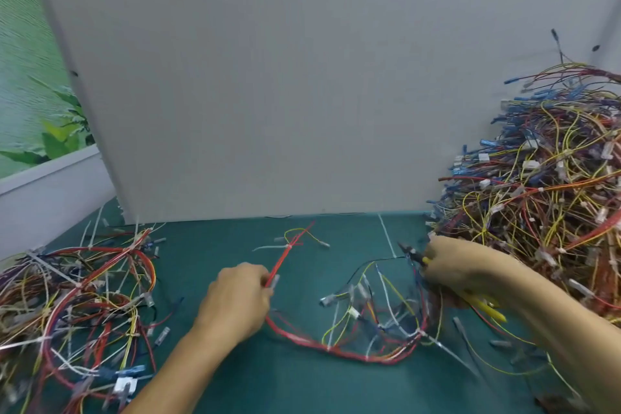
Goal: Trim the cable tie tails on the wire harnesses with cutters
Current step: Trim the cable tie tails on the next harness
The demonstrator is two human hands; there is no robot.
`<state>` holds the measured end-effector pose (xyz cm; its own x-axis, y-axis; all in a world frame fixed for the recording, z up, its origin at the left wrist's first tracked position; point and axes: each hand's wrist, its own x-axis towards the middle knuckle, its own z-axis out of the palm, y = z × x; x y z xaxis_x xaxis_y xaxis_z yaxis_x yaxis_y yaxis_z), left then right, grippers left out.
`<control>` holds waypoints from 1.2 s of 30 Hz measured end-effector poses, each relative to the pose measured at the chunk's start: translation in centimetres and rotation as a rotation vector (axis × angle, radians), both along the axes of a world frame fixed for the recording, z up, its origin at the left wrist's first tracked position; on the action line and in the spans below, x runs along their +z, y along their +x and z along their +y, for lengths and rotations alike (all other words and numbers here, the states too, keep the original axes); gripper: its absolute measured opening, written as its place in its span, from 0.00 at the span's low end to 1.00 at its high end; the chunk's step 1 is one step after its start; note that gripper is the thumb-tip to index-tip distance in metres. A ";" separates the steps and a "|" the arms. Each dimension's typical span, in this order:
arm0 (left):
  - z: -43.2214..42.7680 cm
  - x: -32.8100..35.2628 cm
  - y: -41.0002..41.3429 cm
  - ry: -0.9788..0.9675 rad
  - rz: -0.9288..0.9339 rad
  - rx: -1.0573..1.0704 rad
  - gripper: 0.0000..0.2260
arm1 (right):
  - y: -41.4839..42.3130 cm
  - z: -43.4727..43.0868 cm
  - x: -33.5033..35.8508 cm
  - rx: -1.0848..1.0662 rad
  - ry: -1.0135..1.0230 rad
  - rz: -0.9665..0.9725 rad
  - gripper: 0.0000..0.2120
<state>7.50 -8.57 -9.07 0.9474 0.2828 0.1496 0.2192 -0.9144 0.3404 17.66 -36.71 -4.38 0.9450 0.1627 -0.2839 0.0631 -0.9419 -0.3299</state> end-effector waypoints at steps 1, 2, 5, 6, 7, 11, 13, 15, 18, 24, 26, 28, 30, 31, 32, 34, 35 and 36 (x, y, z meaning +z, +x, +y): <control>0.4 -0.2 -0.4 -0.019 0.022 -0.005 0.09 | -0.7 -0.5 0.3 0.006 0.013 0.032 0.08; 0.7 -0.5 -0.7 -0.038 0.049 -0.006 0.08 | -1.2 -0.8 0.5 0.002 0.011 0.024 0.09; 1.4 -1.6 -1.6 -0.140 0.093 0.002 0.03 | -1.4 -1.1 1.4 -0.013 -0.138 -0.254 0.13; 1.6 -1.8 -1.8 -0.189 0.097 0.009 0.03 | -1.2 -0.8 1.6 -0.027 -0.151 -0.347 0.14; 1.7 -2.0 -1.9 -0.235 0.099 0.017 0.03 | -0.9 -0.4 1.6 -0.034 -0.120 -0.396 0.14; 2.1 -2.4 -1.9 -0.361 0.087 0.029 0.03 | 0.1 2.0 0.2 -0.021 -0.085 -0.304 0.13; 2.1 -2.5 -1.9 -0.381 0.086 0.020 0.05 | 0.3 2.7 -1.4 -0.025 -0.124 -0.242 0.13; 2.0 -2.6 -1.9 -0.399 0.096 0.016 0.07 | 0.4 3.2 -2.6 -0.024 -0.135 -0.164 0.13; 2.1 -2.6 -1.8 -0.454 0.094 0.023 0.06 | 0.5 3.2 -2.8 -0.041 -0.059 -0.153 0.10; 2.0 -2.6 -1.7 -0.624 0.051 0.082 0.04 | 0.0 2.4 3.4 -0.256 0.741 -0.290 0.06; 1.6 -2.5 -1.7 -0.718 0.048 0.096 0.04 | -0.8 2.6 6.2 -0.335 1.149 -0.080 0.10; 1.0 -2.4 -1.7 -0.795 0.055 0.101 0.03 | -1.5 3.5 7.8 -0.344 1.330 0.033 0.12; 0.3 -2.4 -1.8 -0.858 0.080 0.097 0.05 | -2.0 5.3 8.0 -0.325 1.365 0.016 0.12; 0.0 -2.4 -1.8 -0.883 0.095 0.096 0.06 | -2.0 6.4 7.6 -0.325 1.342 -0.003 0.12; -0.2 -2.4 -1.9 -0.899 0.107 0.095 0.07 | -1.9 7.5 6.8 -0.337 1.302 -0.013 0.13; -0.3 -2.4 -1.9 -0.912 0.123 0.091 0.07 | -1.3 9.8 4.5 -0.381 1.205 -0.004 0.12; -0.3 -2.4 -1.8 -0.916 0.127 0.091 0.07 | -0.9 10.7 3.2 -0.418 1.165 0.006 0.11; -0.3 -2.4 -1.8 -0.919 0.130 0.093 0.07 | -0.6 11.4 1.9 -0.460 1.131 0.016 0.09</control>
<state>5.68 -8.84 -11.52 0.9087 0.3132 -0.2761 0.3650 -0.2748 0.8895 17.09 -25.27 -2.52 0.9772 -0.0235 -0.2110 -0.2120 -0.0563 -0.9756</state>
